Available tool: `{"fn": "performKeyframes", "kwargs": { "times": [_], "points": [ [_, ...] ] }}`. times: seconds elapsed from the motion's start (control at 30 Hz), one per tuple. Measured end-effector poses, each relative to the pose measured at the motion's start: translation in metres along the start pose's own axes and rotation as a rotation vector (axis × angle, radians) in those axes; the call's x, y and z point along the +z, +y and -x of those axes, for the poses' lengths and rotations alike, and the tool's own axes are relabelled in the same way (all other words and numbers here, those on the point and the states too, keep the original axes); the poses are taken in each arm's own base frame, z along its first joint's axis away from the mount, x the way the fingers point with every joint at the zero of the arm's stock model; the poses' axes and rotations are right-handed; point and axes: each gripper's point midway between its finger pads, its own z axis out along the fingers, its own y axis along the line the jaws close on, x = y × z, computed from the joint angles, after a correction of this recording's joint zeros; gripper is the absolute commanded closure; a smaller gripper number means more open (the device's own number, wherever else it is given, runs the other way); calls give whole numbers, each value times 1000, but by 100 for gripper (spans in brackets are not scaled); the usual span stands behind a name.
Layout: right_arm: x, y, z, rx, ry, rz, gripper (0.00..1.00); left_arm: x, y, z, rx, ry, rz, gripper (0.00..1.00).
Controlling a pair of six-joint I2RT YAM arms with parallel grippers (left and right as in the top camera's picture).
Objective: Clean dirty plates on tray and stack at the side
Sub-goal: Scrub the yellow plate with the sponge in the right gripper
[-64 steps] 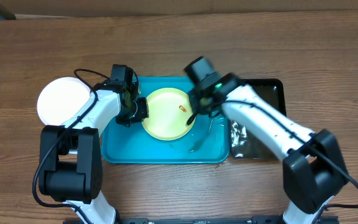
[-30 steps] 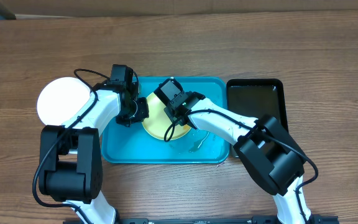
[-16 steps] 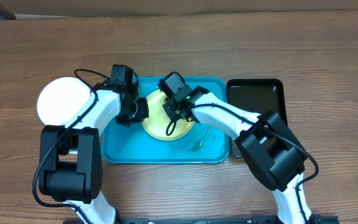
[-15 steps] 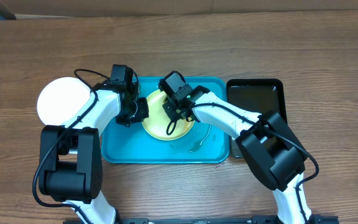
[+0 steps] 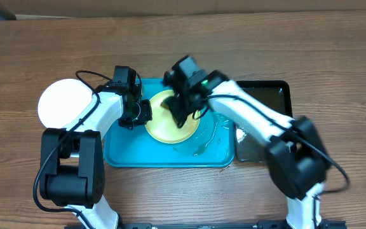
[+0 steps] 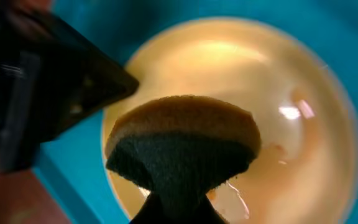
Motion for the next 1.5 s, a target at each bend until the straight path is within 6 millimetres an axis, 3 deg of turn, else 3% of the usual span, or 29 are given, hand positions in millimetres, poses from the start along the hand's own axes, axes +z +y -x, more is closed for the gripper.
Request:
{"fn": "performKeyframes", "kwargs": {
  "times": [0.13, 0.2, 0.33, 0.47, 0.57, 0.7, 0.87, 1.03, 1.27, 1.4, 1.5],
  "points": [
    [-57, -9, 20, 18, -93, -4, 96, 0, 0, 0, 0, 0, 0, 96],
    [-71, -20, 18, 49, -95, -13, 96, 0, 0, 0, 0, 0, 0, 94],
    [-85, -60, -3, 173, -36, -47, 96, 1, 1, -2, 0, 6, 2, 82],
    [-108, -114, -30, 372, 12, -97, 96, 2, 1, -4, -1, 11, 2, 80],
    [-125, -149, -45, 500, 9, -110, 96, 2, 1, -4, -2, 11, 3, 83],
    [-132, -159, -50, 560, -4, -73, 96, 2, 0, -3, -2, 9, -3, 95],
    [-121, -128, -30, 492, -32, 19, 96, 1, -1, -3, -2, 9, -9, 96],
    [-97, -88, -5, 374, -61, 30, 96, 1, -1, -3, -1, 9, -9, 96],
    [-24, -45, 6, 169, -36, -181, 96, 1, -1, -3, -1, 9, -9, 96],
    [21, -37, 7, 70, -42, -318, 96, 1, -1, -3, -2, 9, -9, 96],
    [43, -41, 14, 35, -76, -386, 96, 1, -1, -3, -1, 9, -9, 96]
  ]
}}
